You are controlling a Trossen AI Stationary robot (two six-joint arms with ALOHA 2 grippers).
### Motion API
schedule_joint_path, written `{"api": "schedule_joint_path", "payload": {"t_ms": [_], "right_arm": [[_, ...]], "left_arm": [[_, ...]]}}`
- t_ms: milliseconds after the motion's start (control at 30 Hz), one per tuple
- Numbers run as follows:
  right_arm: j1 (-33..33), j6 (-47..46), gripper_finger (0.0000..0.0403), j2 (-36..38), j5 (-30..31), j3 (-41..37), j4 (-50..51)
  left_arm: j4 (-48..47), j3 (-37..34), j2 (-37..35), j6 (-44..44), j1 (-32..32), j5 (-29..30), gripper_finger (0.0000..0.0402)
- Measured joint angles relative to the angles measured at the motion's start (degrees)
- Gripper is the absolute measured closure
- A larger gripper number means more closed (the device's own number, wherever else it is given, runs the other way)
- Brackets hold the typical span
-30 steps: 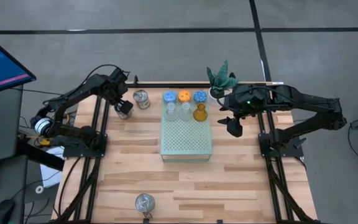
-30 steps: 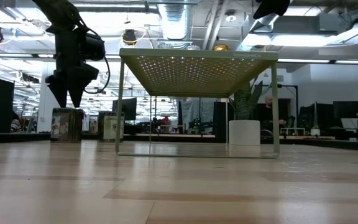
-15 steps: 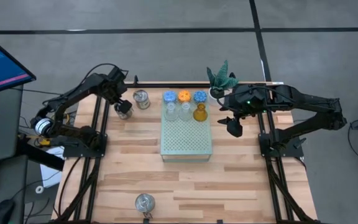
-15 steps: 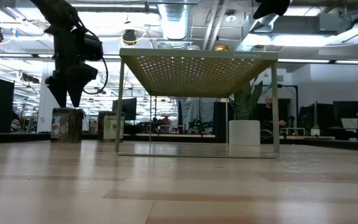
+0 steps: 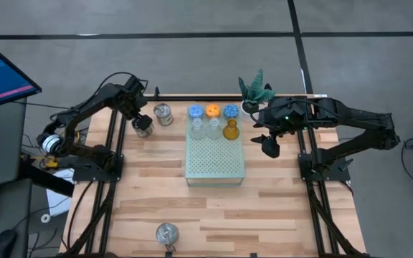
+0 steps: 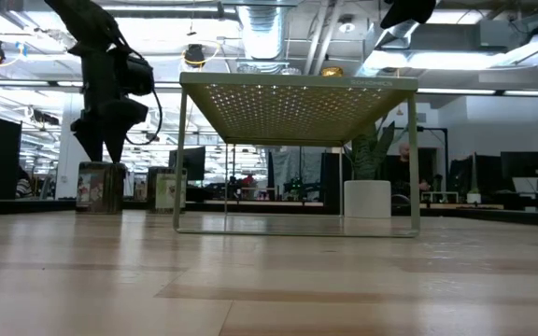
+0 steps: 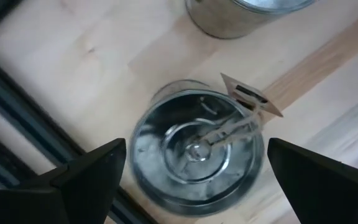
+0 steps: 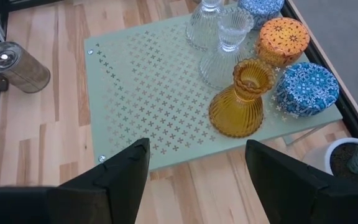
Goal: Stock candles and holders on shelf
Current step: Put the middle silver scented candle can on the shelf
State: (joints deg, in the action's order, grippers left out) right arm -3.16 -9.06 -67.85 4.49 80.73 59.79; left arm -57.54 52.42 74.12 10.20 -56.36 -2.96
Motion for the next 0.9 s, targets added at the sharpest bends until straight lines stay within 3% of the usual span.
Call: {"api": "schedule_joint_path", "payload": {"t_ms": [233,900], "right_arm": [[0.0,-0.5,0.0147,0.0,0.0,0.0,0.0],[0.0,0.0,0.0147,0.0,0.0,0.0,0.0]], "left_arm": [[0.3,0.0,4.8,0.5,0.2,-0.5,0.0010],[4.9,-4.3,5.5,1.6,2.5,1.2,0.0028]]}}
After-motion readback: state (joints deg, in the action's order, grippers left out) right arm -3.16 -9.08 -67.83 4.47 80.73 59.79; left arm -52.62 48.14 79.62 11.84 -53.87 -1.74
